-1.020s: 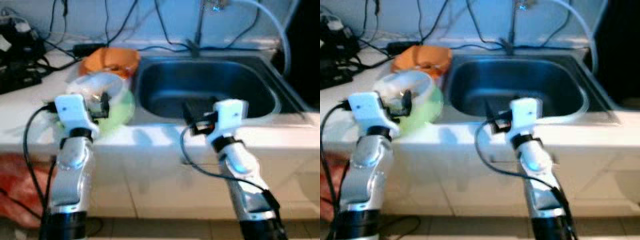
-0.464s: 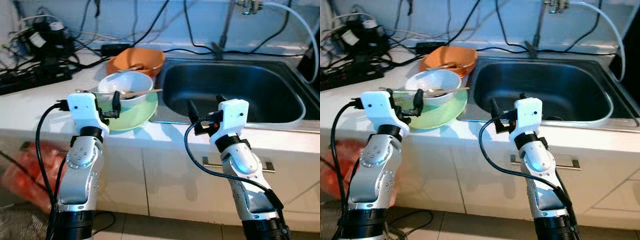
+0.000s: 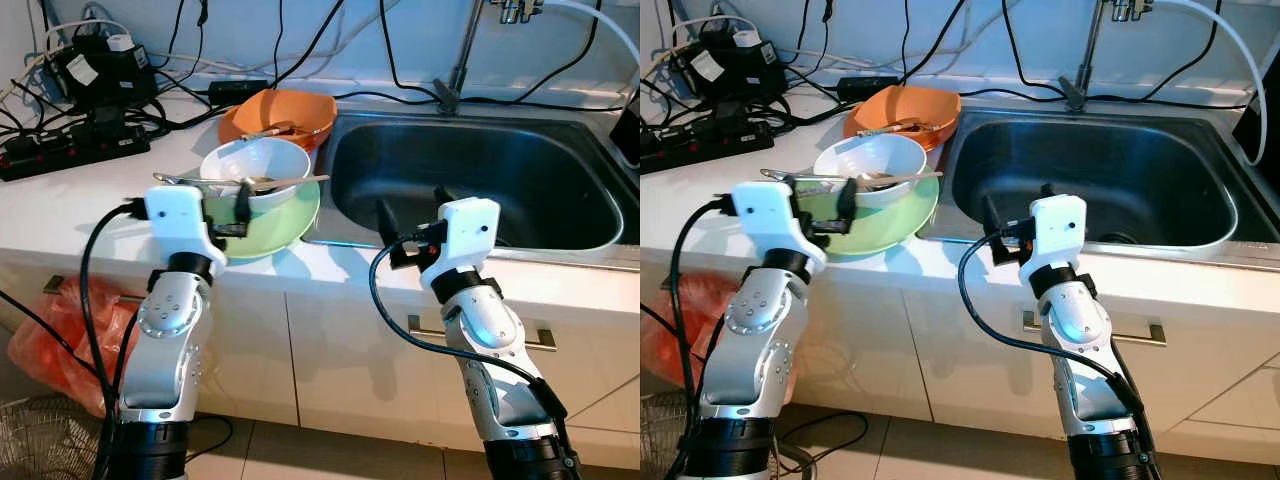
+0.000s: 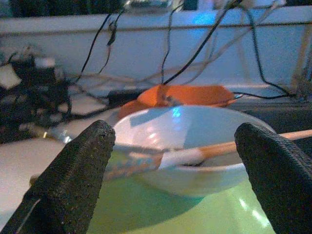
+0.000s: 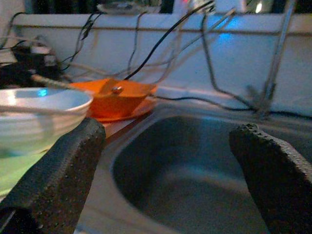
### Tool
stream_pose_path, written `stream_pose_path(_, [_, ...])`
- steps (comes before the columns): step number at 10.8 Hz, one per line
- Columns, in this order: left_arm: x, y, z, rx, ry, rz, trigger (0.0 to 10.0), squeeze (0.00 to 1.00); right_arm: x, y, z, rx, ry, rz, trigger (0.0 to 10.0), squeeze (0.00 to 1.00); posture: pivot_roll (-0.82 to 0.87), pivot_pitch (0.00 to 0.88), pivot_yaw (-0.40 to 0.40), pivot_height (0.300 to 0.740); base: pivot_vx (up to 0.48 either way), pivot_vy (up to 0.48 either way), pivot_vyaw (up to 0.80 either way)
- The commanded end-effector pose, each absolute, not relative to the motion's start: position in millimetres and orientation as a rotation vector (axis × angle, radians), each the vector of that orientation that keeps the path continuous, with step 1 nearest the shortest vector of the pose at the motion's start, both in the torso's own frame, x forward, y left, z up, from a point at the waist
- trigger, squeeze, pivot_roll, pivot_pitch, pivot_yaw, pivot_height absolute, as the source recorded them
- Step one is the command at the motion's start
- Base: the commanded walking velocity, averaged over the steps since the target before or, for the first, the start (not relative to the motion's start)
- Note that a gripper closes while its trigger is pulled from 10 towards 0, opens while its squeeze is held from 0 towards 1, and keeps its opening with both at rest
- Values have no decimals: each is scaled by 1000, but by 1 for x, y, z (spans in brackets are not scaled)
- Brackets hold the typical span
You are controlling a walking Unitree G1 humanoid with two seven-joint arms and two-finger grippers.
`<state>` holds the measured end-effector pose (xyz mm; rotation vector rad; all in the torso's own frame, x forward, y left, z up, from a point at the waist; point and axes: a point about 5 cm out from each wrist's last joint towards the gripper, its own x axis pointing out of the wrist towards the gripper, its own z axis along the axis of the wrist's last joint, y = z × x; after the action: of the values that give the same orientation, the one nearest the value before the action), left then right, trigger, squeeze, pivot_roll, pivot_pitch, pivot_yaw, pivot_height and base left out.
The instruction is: Kitchen organization
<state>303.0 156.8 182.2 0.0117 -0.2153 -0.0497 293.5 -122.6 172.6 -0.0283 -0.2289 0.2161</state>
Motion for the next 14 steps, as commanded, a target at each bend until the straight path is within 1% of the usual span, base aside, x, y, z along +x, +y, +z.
stream_pose_path(1, [304, 151, 192, 44, -265, -92, 10000, 0, 295, -128, 185, -36, -289, 176, 10000, 0, 31, 24, 53, 740, 0, 0, 0])
stream_pose_path(2, [304, 145, 196, 59, -287, -127, 10000, 0, 296, -131, 189, -39, -308, 144, 10000, 0, 30, 23, 54, 740, 0, 0, 0])
stream_pose_path(3, [302, 134, 199, 84, -315, -204, 10000, 0, 297, -135, 194, -56, -326, 104, 10000, 0, 29, 22, 53, 740, 0, 0, 0])
stream_pose_path(5, [302, 130, 197, 76, -314, -237, 10000, 0, 299, -138, 191, -60, -307, 82, 10000, 0, 27, 18, 55, 740, 0, 0, 0])
stream_pose_path(8, [302, 131, 196, 85, -313, -232, 10000, 0, 299, -136, 190, -61, -310, 95, 10000, 0, 28, 18, 53, 740, 0, 0, 0])
stream_pose_path(13, [303, 133, 194, 76, -304, -217, 10000, 0, 299, -133, 187, -68, -301, 114, 10000, 0, 31, 17, 54, 740, 0, -391, 0])
stream_pose_path(14, [303, 134, 195, 59, -306, -212, 10000, 0, 299, -132, 186, -68, -299, 116, 10000, 0, 32, 16, 55, 740, 0, 0, 0])
